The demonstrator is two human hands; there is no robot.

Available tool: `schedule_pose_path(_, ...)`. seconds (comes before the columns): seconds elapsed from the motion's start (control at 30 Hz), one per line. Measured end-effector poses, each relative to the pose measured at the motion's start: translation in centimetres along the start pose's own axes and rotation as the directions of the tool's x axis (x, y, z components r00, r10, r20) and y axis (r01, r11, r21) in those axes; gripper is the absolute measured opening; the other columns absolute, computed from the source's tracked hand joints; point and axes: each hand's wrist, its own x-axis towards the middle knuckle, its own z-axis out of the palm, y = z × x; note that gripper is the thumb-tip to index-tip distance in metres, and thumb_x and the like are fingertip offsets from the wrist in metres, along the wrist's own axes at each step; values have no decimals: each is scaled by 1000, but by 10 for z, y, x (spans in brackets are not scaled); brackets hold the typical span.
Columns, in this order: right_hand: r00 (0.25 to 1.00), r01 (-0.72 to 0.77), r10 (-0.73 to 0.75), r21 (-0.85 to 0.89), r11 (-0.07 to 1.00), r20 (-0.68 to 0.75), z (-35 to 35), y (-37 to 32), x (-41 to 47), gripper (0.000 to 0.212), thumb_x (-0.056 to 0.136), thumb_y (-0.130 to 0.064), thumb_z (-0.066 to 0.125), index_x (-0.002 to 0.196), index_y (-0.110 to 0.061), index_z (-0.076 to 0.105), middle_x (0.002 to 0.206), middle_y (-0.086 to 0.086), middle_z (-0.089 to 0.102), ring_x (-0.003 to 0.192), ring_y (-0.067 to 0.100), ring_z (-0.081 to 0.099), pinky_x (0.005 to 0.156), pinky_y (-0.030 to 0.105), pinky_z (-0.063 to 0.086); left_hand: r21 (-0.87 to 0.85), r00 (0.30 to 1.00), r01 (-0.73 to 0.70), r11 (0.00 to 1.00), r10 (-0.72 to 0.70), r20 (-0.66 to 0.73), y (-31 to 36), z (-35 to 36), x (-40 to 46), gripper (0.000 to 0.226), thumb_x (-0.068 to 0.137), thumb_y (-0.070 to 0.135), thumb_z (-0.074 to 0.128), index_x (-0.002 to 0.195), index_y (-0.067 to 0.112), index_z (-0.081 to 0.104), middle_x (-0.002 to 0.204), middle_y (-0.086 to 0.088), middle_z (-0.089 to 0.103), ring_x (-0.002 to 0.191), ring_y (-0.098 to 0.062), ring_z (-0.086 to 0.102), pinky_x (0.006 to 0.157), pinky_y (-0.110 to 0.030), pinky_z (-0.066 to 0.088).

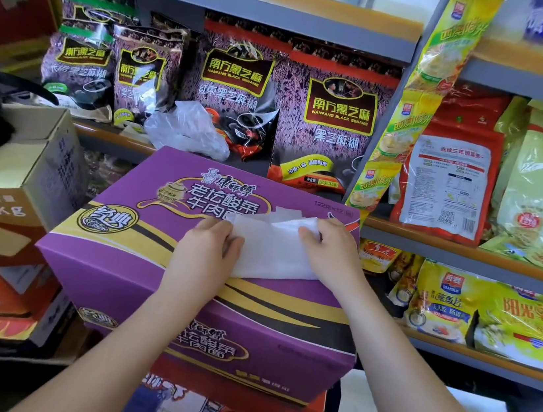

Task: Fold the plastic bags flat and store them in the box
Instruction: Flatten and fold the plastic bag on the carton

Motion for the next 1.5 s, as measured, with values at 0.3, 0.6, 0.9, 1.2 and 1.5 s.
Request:
schedule_pose_path(0.3,980,176,-180,-62,983,-84,10,6,23,18,89,-19,56,78,-5,61,99,0,52,91,13,47,74,24,36,39,999,34,999,-35,27,-11,-1,11,33,85,11,59,61,8,37,54,6,30,49,-7,28,45,-21,21)
schedule_pose_path(0.6,992,110,-119,199,974,33,-2,6,-5,17,100,-24,35,89,-17,46,70,2,50,61,9,45,56,30,29,11,998,42,999,-43,41,-6,-5,-4,30,90,20,55,68,15,34,47,8,32,43,-15,33,41,-25,23)
schedule_pose_path(0.9,998,-52,49,-104,993,-30,6,13,8,31,97,-24,40,68,-18,39,61,-6,39,58,8,39,48,23,23,331,993,78,940,-104,61,2,3,7,22,94,31,43,88,11,51,62,-6,45,59,-32,48,51,-29,33)
schedule_pose_path(1.2,990,-127,136,-240,962,22,9,3,25,27,98,-21,39,100,-1,56,90,14,61,89,31,58,60,28,30,454,990,-108,885,138,-32,2,13,9,38,66,7,66,102,3,54,93,-16,62,80,-35,60,57,-36,48)
schedule_pose_path(1.5,967,-207,247,-363,909,67,5,-9,28,29,95,-17,45,120,-3,43,114,17,60,104,35,59,69,34,39,125,889,-251,960,178,422,-8,13,14,84,77,54,1,134,7,40,149,-8,31,137,-24,31,110,-29,25)
